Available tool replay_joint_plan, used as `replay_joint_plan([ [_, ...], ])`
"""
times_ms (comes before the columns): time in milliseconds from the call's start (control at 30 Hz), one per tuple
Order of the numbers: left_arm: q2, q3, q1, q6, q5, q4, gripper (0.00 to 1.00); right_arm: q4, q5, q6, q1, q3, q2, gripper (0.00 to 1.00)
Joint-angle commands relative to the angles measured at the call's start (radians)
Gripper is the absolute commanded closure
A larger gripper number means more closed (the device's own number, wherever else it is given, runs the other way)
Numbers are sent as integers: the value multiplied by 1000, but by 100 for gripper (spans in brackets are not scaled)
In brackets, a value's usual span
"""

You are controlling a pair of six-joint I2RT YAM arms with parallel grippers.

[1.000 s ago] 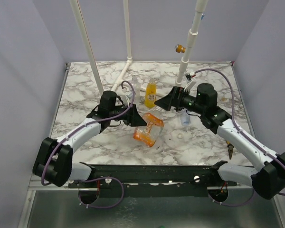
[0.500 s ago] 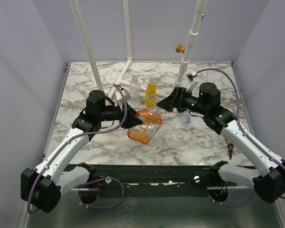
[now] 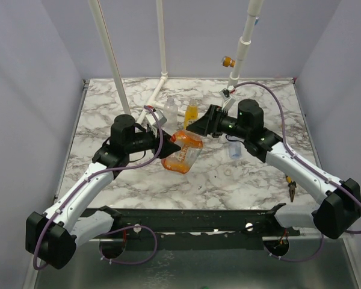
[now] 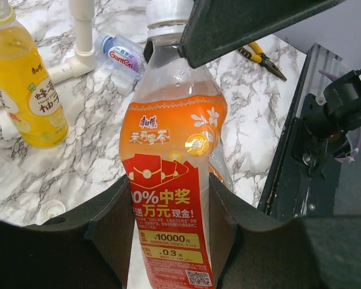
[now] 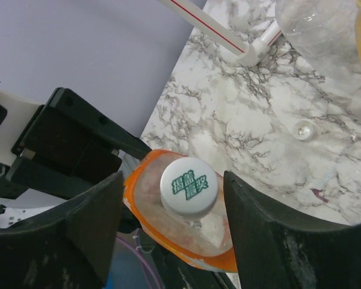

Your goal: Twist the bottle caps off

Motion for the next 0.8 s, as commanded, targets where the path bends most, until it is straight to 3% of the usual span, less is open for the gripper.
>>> replay_joint_plan([
  [0, 4, -2, -28, -9, -44, 46, 74, 41, 8, 3, 25, 62, 40, 40],
  [100, 2, -3, -42, -9, -42, 47, 74, 36, 34, -6, 30, 81, 49, 63],
  [200, -7, -11, -50, -6, -32, 45, 69, 40, 44, -11, 33, 84, 44, 78],
  [233, -10, -14, -52, -10, -31, 43, 61, 45, 46, -13, 34, 81, 40, 81],
  [267, -11, -15, -52, -20, -27, 44, 46, 48, 50, -15, 39, 78, 34, 82],
  [300, -11, -15, -52, -40, -22, 43, 19, 56, 55, -17, 43, 71, 30, 83],
  [333, -8, -13, -52, -62, -10, 41, 3, 68, 52, -18, 48, 63, 25, 83],
  [533, 47, 9, -52, -229, 20, 54, 1, 160, 69, -31, 100, 38, 16, 83],
  [767, 41, 10, -52, -193, -9, 65, 4, 108, 223, -154, 236, 108, 47, 84],
])
